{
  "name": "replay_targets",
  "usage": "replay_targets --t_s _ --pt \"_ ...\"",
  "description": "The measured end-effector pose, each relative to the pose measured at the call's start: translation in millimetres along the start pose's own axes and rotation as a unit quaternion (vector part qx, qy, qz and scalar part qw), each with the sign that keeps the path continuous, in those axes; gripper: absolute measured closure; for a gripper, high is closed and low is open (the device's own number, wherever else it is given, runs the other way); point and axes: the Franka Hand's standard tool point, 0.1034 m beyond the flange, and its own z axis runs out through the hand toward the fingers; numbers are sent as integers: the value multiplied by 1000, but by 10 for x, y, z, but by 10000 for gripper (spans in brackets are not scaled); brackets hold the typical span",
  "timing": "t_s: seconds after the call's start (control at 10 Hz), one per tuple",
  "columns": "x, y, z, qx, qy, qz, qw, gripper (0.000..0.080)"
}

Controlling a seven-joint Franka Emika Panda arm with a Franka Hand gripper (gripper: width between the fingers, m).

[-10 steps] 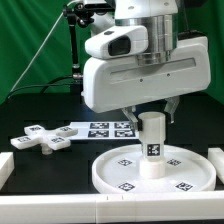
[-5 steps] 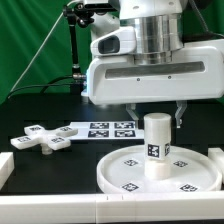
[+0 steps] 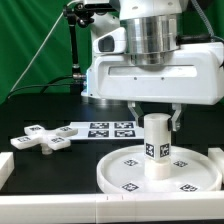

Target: Assemble round table

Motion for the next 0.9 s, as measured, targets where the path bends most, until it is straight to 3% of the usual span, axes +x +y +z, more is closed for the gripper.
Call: replay_targets --t_s 0.3,0.5,0.7,0.9 --pt "-5 5 4 7 -7 85 996 392" --pt "-31 -13 10 12 -15 210 978 392" --pt "-37 -15 19 30 -24 343 939 390" --pt "-51 -41 18 32 -29 384 922 390"
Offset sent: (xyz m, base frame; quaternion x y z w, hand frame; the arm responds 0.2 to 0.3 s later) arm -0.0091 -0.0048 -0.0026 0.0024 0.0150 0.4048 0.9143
